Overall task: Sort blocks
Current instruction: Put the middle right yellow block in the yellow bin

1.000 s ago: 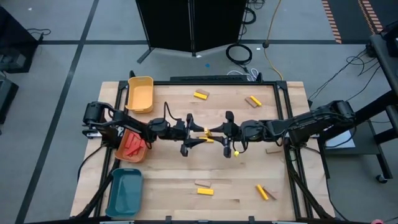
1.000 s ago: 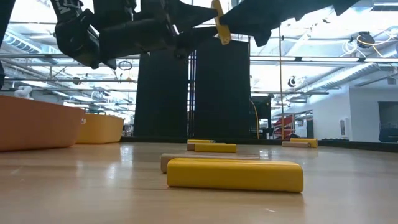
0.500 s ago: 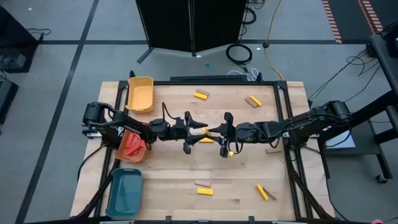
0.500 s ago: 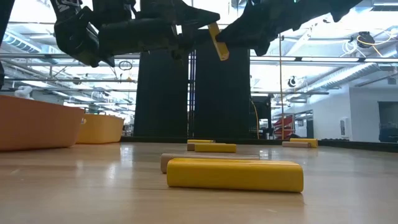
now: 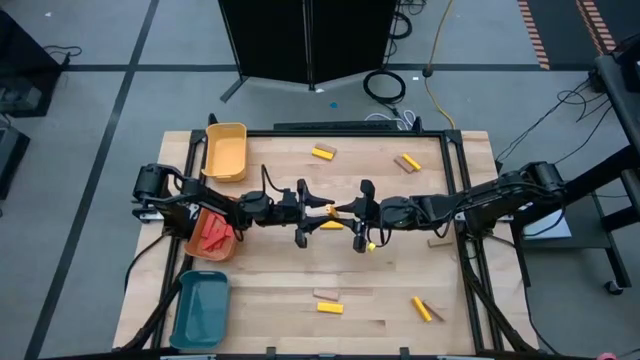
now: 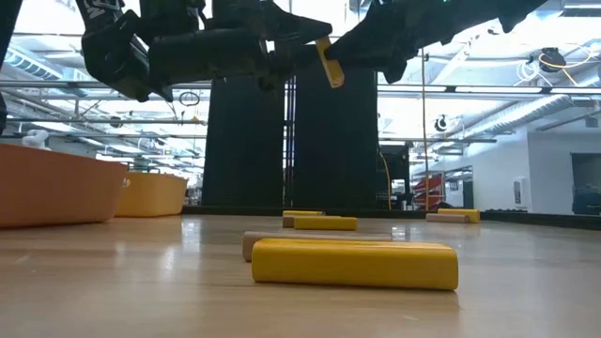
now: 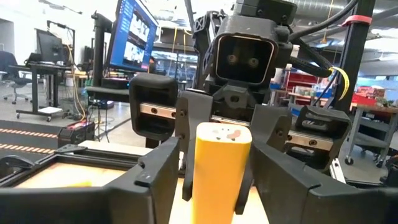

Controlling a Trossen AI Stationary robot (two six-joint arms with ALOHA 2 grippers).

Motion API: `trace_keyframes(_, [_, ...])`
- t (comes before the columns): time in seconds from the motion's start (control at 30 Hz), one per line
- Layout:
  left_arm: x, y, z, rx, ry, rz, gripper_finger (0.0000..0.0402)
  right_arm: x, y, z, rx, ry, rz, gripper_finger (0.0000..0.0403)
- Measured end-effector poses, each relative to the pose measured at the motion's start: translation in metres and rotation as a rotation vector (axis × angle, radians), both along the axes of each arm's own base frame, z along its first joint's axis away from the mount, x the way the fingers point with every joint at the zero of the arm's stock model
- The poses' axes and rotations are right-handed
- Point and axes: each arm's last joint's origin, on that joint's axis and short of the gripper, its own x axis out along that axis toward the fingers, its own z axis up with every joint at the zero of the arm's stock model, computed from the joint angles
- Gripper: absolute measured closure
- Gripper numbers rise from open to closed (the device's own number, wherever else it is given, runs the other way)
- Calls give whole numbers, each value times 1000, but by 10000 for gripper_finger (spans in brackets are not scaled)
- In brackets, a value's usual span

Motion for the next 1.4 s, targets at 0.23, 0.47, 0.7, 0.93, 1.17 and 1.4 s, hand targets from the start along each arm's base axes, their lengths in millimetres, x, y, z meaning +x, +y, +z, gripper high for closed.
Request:
trace_keyframes(0.23, [0, 0, -2, 24, 16, 5, 299, 0, 0, -1, 7, 6, 0, 296])
trace_keyframes(0.47, [0, 0, -3, 26, 28, 6, 321, 0, 0, -1, 4, 10, 1, 262])
trace_keyframes(0.7, [1, 0, -7, 45, 68, 11, 316, -14, -2, 3, -37, 106, 5, 245])
trace_keyframes(0.93, [-12, 17, 0, 38, 328, 235, 315, -34, -3, -7, 76, 296, -52, 244])
trace_keyframes(1.17, [-58, 51, 45, -4, 551, 533, 314, -41, 5, -26, 80, 470, -58, 244])
trace_keyframes(1.4, [-107, 81, 85, -93, 786, 742, 313, -43, 5, -27, 63, 493, -49, 243])
